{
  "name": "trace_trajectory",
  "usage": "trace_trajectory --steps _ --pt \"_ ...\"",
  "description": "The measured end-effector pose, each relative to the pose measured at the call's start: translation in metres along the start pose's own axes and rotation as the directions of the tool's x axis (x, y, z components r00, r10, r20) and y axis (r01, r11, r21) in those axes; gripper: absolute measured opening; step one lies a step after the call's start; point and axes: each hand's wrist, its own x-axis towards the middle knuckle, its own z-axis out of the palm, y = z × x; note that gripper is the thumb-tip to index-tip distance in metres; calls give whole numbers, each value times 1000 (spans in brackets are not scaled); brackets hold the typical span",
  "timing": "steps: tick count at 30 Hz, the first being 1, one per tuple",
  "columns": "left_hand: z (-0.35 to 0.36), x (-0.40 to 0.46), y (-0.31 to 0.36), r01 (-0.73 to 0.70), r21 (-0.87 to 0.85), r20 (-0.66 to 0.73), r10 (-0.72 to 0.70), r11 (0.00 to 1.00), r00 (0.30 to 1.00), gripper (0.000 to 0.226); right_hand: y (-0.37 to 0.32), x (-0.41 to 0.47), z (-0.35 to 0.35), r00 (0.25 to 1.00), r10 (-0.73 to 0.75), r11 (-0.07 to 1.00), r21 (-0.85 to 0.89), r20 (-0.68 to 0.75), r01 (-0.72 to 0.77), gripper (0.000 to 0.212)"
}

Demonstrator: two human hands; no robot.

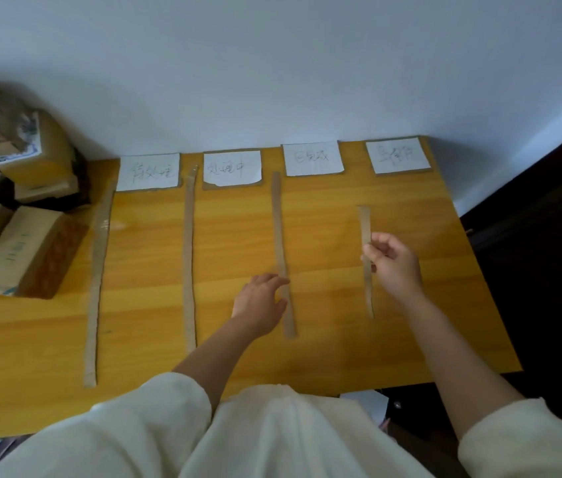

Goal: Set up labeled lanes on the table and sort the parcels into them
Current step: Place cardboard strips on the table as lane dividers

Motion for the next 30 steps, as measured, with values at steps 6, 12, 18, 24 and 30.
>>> trace_trajectory --steps 6,12,18,24,30 --pt "21 10 40 -16 111 75 8 994 997 52 39 16 -24 990 139 990 -15 11 -139 15" --pt "36 13 60 -53 207 171 18 977 985 57 72 25 -28 945 327 944 -46 25 -326 25" --pt "44 18 72 -74 262 222 14 962 975 58 78 31 -33 961 276 910 -315 -27 -270 34" --pt "49 23 73 -100 305 277 13 947 961 58 97 24 -30 987 138 781 -623 88 -53 43" --pt "50 27 71 -101 332 317 -10 938 948 58 100 33 -25 987 116 771 -637 113 -18 46"
